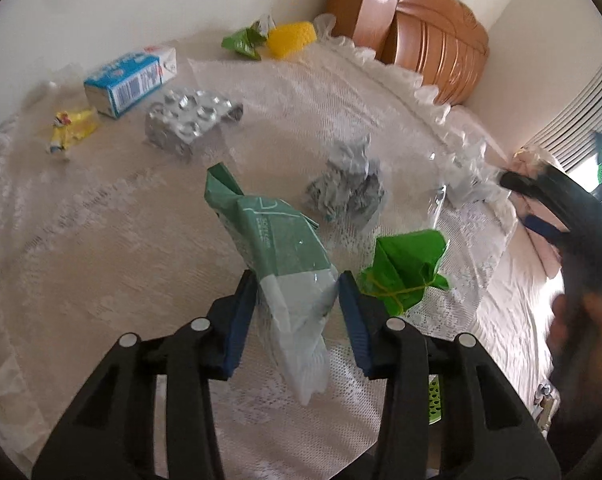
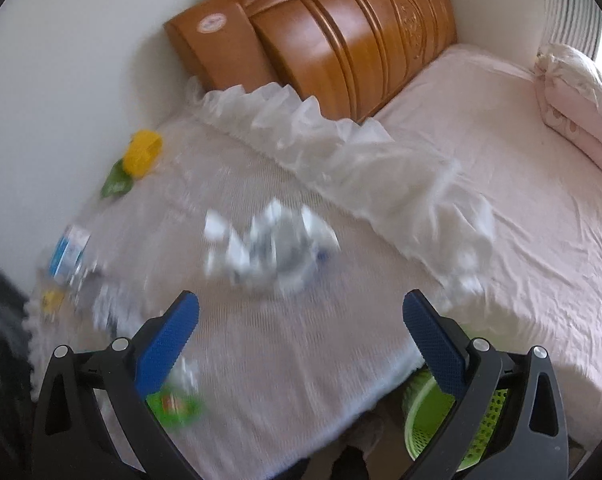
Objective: Collect trash
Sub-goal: 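Grasp the green-white plastic bag with the left tool while the right grasps crumpled white paper, then carry both items over the green wastebasket and open both tools to drop them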
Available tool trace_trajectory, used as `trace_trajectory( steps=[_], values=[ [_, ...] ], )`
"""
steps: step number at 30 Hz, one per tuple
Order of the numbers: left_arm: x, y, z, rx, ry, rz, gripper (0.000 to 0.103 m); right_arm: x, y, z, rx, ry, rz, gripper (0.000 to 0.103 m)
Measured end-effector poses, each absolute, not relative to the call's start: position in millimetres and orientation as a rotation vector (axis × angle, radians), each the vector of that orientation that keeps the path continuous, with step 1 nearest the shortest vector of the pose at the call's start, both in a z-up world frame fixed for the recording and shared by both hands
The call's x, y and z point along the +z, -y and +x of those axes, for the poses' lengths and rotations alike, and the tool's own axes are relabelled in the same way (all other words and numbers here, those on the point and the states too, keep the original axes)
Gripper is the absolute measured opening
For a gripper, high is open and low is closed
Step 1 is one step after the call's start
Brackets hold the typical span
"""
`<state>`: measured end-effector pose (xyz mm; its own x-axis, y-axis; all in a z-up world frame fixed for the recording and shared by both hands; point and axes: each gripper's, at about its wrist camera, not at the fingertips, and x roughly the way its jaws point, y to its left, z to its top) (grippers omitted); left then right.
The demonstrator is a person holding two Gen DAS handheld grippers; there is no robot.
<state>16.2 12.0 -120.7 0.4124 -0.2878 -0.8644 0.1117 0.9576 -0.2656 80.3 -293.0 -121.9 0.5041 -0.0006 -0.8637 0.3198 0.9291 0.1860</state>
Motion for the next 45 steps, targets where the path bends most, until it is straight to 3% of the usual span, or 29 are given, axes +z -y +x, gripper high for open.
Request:
trace_trajectory(
  steps=[6, 7, 8, 9, 11, 12, 14, 21, 27, 38, 40, 41, 42, 45],
  values=[
    [-97.7, -28.2, 11.3, -0.275, -1.068, -0.134, 0.042, -152.7, 279.1, 123.9, -0.267, -1.114, 0.324, 0.097],
    [-94.4, -29.8, 10.2, -0.277, -1.059, -0.123, 0.042, -154.1, 276.4, 124.4, -0.267, -1.11, 0.319, 0.091],
    [-90.4, -30.9, 9.8, -0.279, -1.043, -0.104, 0.042, -155.1, 275.5, 124.7, -0.264, -1.11, 0.319, 0.075],
    [-88.0, -30.8, 8.9, -0.282, -1.034, -0.09, 0.042, -155.7, 274.2, 124.8, -0.251, -1.111, 0.331, 0.065],
    [-82.2, -29.9, 9.4, -0.299, -1.013, -0.064, 0.042, -154.1, 274.2, 121.3, -0.237, -1.095, 0.352, 0.058],
    [-79.8, -29.4, 9.6, -0.314, -1.01, -0.061, 0.042, -151.9, 274.7, 119.6, -0.23, -1.085, 0.36, 0.048],
    [-75.2, -25.2, 8.1, -0.339, -1.002, -0.054, 0.042, -145.8, 278.1, 113.4, -0.193, -1.057, 0.406, 0.042],
    [-51.8, 35.9, -0.5, -0.502, -0.973, 0.068, 0.042, -108.8, 316.5, 41.2, -0.211, -0.946, 0.502, 0.042],
    [-45.3, 131.3, -30.5, -0.763, -0.959, 0.195, 0.042, -78.6, 378.7, -76.2, -0.415, -0.908, 0.453, 0.042],
    [-101.4, 344.2, -99.6, -1.194, -1.111, 0.447, 0.043, -74.3, 483.2, -258.9, -0.794, -0.926, 0.519, 0.044],
    [-114.2, 367.8, -104.0, -1.218, -1.132, 0.487, 0.047, -76.4, 493.1, -269.8, -0.806, -0.923, 0.533, 0.044],
    [-122.6, 381.2, -106.7, -1.227, -1.153, 0.512, 0.057, -79.0, 499.3, -274.1, -0.806, -0.921, 0.546, 0.044],
    [-127.4, 389.5, -110.5, -1.227, -1.168, 0.526, 0.076, -80.1, 502.2, -276.0, -0.805, -0.92, 0.551, 0.044],
    [-134.9, 405.2, -109.4, -1.204, -1.155, 0.54, 0.082, -85.9, 514.1, -278.1, -0.787, -0.918, 0.562, 0.044]
  ],
)
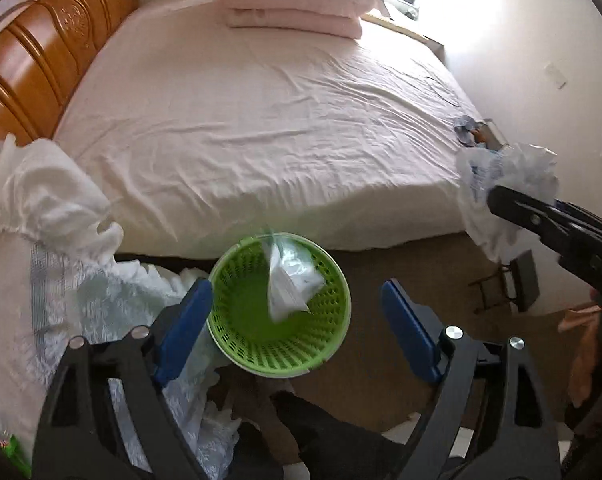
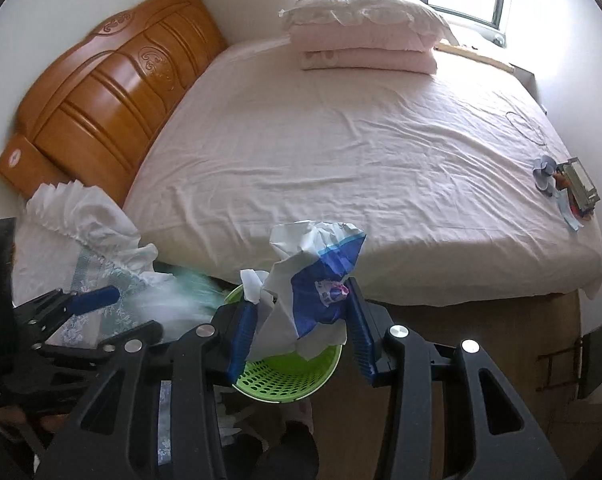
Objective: Collect trash
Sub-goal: 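Carry both items over the green wastebasket and open both tools to drop them, then move both open tools back toward the trash on the bed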
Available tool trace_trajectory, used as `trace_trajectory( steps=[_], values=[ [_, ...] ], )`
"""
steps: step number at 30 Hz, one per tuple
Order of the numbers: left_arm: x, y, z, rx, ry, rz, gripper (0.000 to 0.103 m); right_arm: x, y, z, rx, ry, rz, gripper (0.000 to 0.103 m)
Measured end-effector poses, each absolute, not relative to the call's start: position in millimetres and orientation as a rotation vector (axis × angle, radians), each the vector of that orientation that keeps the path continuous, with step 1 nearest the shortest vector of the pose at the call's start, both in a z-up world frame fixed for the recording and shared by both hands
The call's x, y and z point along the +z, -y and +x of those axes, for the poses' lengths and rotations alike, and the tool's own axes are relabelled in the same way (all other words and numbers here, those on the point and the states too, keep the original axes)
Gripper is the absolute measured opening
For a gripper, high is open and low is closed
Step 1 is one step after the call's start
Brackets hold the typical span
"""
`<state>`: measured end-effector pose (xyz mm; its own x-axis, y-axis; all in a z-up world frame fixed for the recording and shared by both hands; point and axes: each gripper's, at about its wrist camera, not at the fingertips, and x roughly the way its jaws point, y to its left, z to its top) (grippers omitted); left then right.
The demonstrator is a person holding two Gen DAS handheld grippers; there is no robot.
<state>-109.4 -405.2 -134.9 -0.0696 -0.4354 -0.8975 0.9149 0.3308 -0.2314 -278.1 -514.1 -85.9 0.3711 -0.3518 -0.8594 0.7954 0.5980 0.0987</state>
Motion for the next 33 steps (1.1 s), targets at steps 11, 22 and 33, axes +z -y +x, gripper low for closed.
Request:
trace_trajectory(
  steps=[11, 22, 33],
  values=[
    [-102.7, 396.7, -99.9, -1.074, -1.035, 0.501, 0.094, -115.7, 522.8, -233.5, -0.617, -0.98, 0.526, 0.051],
    [-34.8, 299.5, -57.7, -0.876, -0.928, 0.305, 0.095, -164.4, 491.8, -164.3, -0.54, -1.181, 0.372, 0.1],
    [3.7, 154.4, -26.9, -0.537, -0.829, 0.145, 0.095, -87.7, 429.6, -109.6, -0.415, -1.01, 0.316, 0.1]
  ],
)
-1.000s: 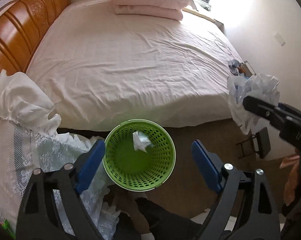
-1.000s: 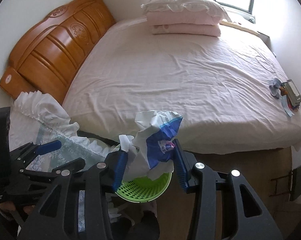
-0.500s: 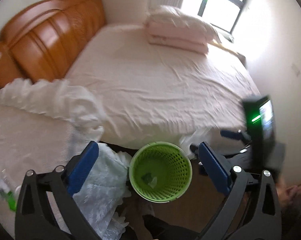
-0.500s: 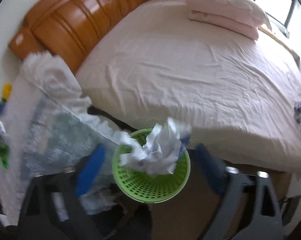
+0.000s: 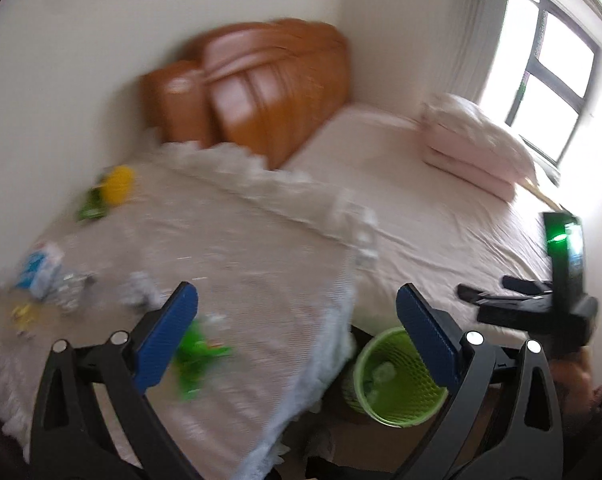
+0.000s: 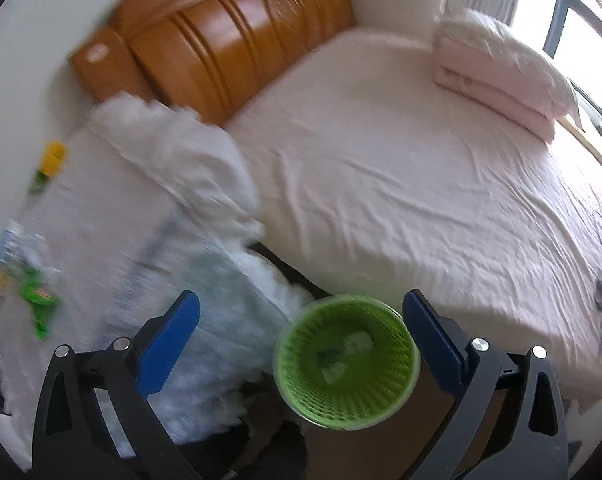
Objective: Collect trash
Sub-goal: 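Move both open tools back toward the trash on the bed, then grasp the clear plastic bottle with the right tool while the left grasps crumpled silver foil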
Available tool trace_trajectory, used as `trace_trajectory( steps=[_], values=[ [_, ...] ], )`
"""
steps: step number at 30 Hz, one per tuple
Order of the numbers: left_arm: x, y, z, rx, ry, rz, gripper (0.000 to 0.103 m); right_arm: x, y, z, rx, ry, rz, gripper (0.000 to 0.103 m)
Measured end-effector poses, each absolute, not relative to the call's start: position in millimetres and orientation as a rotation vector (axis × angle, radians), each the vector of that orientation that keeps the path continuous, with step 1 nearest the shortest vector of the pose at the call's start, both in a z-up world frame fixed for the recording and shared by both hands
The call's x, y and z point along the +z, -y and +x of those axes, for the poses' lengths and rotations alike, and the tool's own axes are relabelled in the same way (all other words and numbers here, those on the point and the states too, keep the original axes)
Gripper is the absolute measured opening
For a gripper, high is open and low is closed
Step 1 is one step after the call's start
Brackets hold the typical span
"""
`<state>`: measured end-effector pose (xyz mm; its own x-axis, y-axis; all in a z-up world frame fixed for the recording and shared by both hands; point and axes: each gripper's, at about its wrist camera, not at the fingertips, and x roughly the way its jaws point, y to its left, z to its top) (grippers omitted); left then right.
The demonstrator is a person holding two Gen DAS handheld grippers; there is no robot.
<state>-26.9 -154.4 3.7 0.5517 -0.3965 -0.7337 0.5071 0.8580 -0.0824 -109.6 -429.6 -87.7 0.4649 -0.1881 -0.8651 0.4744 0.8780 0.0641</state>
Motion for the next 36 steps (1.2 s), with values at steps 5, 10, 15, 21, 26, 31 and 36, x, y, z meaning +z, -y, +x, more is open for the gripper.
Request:
trace_trajectory(
  steps=[5, 10, 15, 21, 26, 31, 36],
  values=[
    [10.9, 88.9, -23.6, -0.396, -0.798, 0.063, 0.095, -44.1, 376.2, -79.7, -0.301, -0.92, 0.25, 0.101],
    [6.6, 23.7, -23.3, -0.267, -0.794, 0.025, 0.095, -28.8, 311.6, -40.8, -0.143, -0.885, 0.169, 0.101],
    [-7.3, -16.7, -24.2, -0.204, -0.834, -0.01, 0.095, -49.8, 257.4, -10.8, -0.011, -0.933, 0.155, 0.101],
    [-23.8, -34.6, -22.8, -0.186, -0.876, -0.017, 0.095, -84.7, 205.8, 14.8, 0.082, -1.005, 0.097, 0.101],
    [-33.2, -38.7, -15.9, -0.204, -0.901, -0.013, 0.095, -101.5, 183.8, 42.0, 0.084, -1.023, 0.005, 0.1],
    [-39.3, -33.1, -6.9, -0.226, -0.907, 0.005, 0.095, -123.7, 176.2, 72.3, 0.086, -1.099, -0.041, 0.083],
    [-46.5, -20.4, 8.5, -0.28, -0.913, 0.03, 0.095, -147.9, 170.6, 97.3, 0.12, -1.192, 0.007, 0.074]
  ],
)
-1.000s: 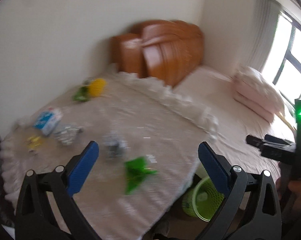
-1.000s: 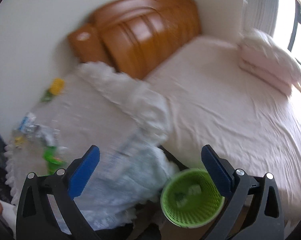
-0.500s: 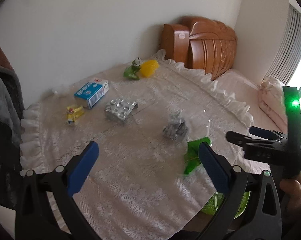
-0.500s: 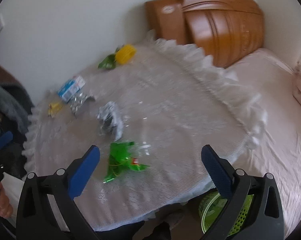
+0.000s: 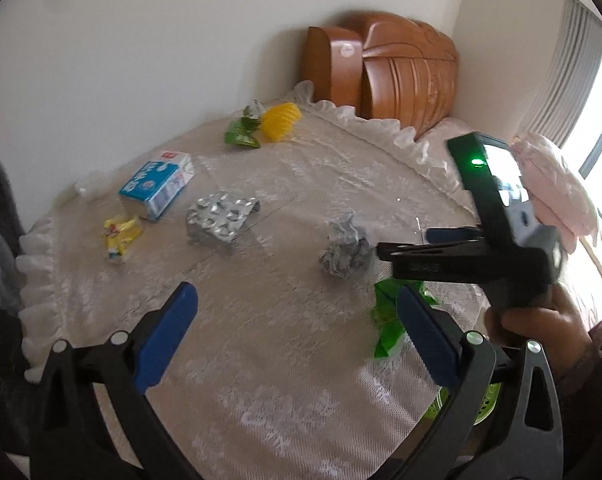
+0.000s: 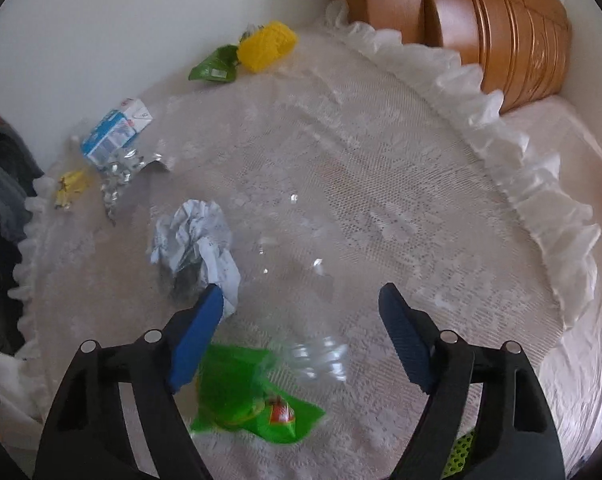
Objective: Collect trash
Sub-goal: 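Grasp the clear plastic bottle with the right tool while the left grasps crumpled silver foil, then carry the bottle and foil over the green wastebasket and open both tools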
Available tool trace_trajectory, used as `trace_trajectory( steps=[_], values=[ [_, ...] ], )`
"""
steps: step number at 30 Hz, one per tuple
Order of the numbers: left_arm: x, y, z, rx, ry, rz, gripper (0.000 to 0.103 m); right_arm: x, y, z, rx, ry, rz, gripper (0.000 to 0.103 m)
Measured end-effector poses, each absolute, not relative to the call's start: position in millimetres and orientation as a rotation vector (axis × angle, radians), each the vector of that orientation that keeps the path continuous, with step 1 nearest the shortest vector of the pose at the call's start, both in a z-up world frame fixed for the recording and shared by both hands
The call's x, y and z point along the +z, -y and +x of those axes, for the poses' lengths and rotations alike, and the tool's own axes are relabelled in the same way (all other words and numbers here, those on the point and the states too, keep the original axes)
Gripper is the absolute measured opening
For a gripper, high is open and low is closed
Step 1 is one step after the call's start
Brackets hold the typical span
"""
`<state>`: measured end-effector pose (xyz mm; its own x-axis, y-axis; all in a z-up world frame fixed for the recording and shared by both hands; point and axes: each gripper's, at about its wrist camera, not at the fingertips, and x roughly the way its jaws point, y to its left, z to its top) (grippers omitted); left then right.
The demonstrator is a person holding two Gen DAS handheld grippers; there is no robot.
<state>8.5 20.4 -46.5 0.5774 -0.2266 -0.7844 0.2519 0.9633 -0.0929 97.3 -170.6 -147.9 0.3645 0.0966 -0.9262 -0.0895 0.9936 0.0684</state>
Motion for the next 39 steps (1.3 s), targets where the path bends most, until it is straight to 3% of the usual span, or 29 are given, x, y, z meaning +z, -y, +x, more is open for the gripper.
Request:
trace_trajectory(
  steps=[3, 13, 25, 30, 39],
  values=[
    [-54.0, -12.1, 20.4, -0.308, -0.928, 0.029, 0.095, -154.8, 172.7, 106.2, 0.115, -1.221, 0.036, 0.061],
    [-96.0, 33.0, 66.0, -0.386, -1.009, 0.054, 0.092, -123.5, 218.4, 104.1, 0.053, -1.13, 0.212, 0.059],
    [-138.5, 31.8, 96.4, -0.302, -1.084, 0.044, 0.059, -87.0, 275.0, 54.0, -0.075, -1.05, 0.279, 0.06],
    [-144.2, 15.5, 104.0, -0.261, -1.087, 0.007, 0.04, -82.0, 280.6, 35.0, -0.097, -1.046, 0.275, 0.06],
    [-118.8, -0.7, 97.4, -0.25, -1.05, -0.045, 0.035, -70.0, 286.2, 15.4, -0.119, -1.003, 0.288, 0.059]
  ],
)
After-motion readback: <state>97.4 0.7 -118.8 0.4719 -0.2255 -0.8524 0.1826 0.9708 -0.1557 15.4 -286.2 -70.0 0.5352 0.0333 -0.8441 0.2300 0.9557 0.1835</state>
